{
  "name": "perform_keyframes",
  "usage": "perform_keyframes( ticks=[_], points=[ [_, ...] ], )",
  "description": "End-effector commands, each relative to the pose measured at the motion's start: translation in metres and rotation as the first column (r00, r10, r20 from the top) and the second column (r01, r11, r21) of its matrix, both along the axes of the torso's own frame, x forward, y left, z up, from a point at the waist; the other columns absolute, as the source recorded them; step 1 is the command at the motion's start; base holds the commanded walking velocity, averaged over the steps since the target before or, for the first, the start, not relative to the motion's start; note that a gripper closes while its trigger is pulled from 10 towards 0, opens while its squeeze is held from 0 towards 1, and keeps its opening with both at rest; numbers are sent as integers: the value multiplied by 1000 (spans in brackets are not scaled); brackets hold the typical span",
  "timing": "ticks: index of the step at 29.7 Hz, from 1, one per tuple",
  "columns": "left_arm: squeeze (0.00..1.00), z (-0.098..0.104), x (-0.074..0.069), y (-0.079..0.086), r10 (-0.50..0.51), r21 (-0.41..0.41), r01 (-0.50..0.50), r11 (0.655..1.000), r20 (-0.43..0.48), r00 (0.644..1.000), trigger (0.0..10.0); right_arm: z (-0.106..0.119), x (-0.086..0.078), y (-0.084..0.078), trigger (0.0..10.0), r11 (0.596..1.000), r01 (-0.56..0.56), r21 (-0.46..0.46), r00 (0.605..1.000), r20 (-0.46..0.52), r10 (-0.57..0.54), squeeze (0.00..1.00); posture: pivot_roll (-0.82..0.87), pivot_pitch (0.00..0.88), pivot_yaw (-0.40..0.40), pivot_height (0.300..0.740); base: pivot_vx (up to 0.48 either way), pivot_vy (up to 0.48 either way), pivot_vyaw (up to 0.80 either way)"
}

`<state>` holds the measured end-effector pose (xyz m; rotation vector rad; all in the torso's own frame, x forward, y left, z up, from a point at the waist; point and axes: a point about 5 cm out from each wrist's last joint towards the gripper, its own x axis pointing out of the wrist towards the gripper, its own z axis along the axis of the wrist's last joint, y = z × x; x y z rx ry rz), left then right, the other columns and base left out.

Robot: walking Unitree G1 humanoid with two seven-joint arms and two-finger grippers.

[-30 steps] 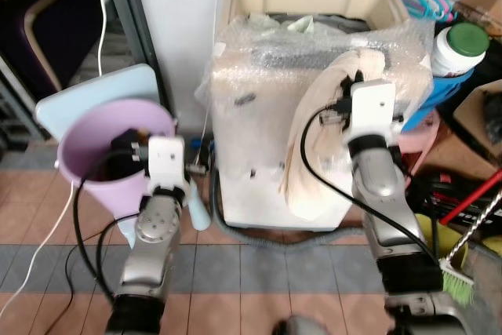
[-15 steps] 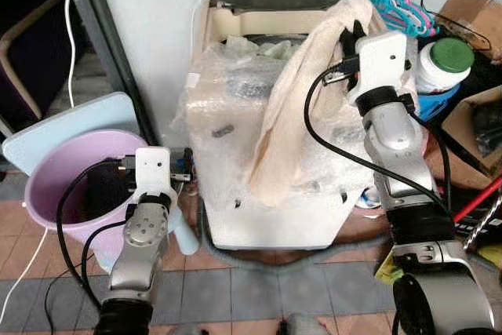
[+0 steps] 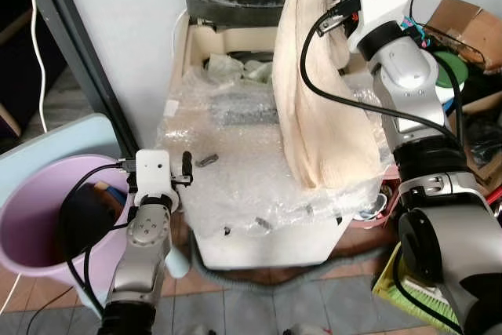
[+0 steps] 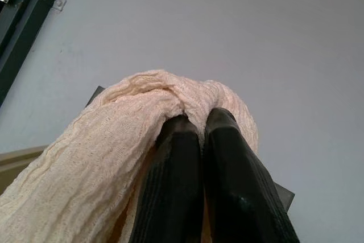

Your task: Clothes washing

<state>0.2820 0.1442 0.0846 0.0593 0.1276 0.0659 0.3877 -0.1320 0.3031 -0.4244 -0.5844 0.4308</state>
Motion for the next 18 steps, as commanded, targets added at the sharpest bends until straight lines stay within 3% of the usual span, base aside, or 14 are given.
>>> perform_keyframes(
  ticks=[1, 6, 9, 11, 12, 13, 14, 15, 16, 17, 18],
  points=[
    [0, -3, -1, -3, -7, 6, 7, 1000, -18, 1000, 10000, 15, -3, 20, 10000, 994, -110, -29, 993, 46, 111, 0, 4, 0, -4, 740, 0, 270, 0],
    [0, -3, -2, -2, 6, 13, -5, 1000, -23, 1000, 10000, 20, -4, 35, 10000, 974, -221, -41, 974, 40, 222, 0, 18, 0, -11, 740, 0, 102, 0],
    [0, -3, -3, -1, 10, 17, -10, 1000, -23, 1000, 10000, 7, 1, 42, 10000, 945, -320, -69, 946, -80, 314, 0, 23, 0, -15, 740, 0, 0, 0],
    [0, -2, -3, -2, 10, 17, -9, 1000, -22, 1000, 10000, 2, 10, 37, 10000, 960, -267, -85, 956, -149, 252, 0, 24, 0, -18, 740, 0, 0, 0],
    [0, -2, -3, -3, 9, 15, -9, 1000, -22, 1000, 10000, 5, 15, 32, 10000, 975, -219, -41, 965, -157, 210, 0, 24, 0, -18, 740, 0, 0, 0],
    [0, -2, -3, -3, 8, 14, -8, 1000, -21, 1000, 10000, 14, 23, 19, 10000, 993, -97, 61, 977, -185, 107, 0, 25, 0, -21, 740, 0, 0, 0],
    [0, -2, -3, -3, 8, 14, -8, 1000, -21, 1000, 10000, 14, 23, 19, 10000, 993, -97, 61, 977, -185, 107, 0, 25, 0, -21, 740, 0, 0, 0],
    [0, -2, -3, -5, 7, 11, -7, 1000, -21, 1000, 10000, 23, 29, 3, 10000, 989, 64, 133, 981, -192, -37, 0, 25, 0, -21, 740, 0, 0, 0],
    [0, -2, -3, -5, 7, 11, -7, 1000, -21, 1000, 10000, 23, 29, 3, 10000, 989, 64, 133, 981, -192, -37, 0, 25, 0, -21, 740, 0, 0, 0],
    [0, -1, -3, -6, 6, 6, -6, 1000, -18, 1000, 10000, 37, 33, -23, 10000, 935, 233, 269, 960, -215, -177, 0, 27, 0, -24, 740, 0, 0, 0],
    [0, -1, -3, -6, 6, 6, -6, 1000, -18, 1000, 10000, 37, 33, -23, 10000, 935, 233, 269, 960, -215, -177, 0, 27, 0, -24, 740, 0, 0, 0]
  ],
)
